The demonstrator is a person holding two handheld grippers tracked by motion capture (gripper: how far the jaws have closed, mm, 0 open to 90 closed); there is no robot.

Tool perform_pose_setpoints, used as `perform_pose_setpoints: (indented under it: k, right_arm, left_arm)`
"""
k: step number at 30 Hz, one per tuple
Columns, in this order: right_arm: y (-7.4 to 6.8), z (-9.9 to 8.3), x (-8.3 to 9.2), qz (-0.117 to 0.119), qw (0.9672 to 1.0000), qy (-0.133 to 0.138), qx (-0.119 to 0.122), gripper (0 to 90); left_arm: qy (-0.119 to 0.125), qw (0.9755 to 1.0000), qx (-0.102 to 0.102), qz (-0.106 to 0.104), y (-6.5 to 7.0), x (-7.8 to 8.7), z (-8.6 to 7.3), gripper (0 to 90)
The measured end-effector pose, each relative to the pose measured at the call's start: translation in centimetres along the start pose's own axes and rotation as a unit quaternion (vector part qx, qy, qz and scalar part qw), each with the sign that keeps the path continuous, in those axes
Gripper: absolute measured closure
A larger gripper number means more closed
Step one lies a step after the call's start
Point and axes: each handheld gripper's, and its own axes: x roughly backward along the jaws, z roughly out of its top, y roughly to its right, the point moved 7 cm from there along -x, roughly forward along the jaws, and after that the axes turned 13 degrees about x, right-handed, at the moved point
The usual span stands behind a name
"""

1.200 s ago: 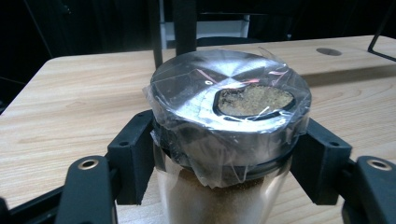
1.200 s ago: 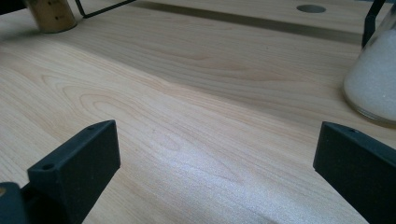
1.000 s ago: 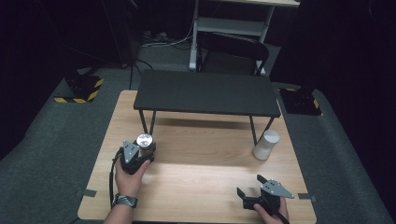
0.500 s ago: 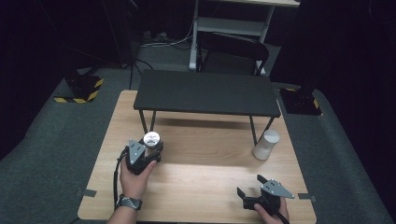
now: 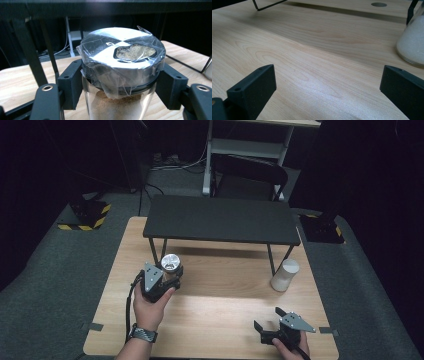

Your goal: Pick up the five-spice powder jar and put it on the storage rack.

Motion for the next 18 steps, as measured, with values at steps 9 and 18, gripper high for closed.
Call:
perform_pose_setpoints:
  k: [9, 18]
  right_arm:
    - [0.0, 0.0, 0.0, 0.0, 1.0, 0.001, -0.002, 0.1]
    - [0.0, 0.0, 0.0, 0.0, 1.0, 0.001, -0.001, 0.1]
  left_arm:
    - [0.013, 0.9999, -0.006, -0.006, 1.0, 0.0, 1.8, 31.6]
    - [0.022, 0.9996, -0.008, -0.014, 2.0, 0.1, 4.2, 31.6]
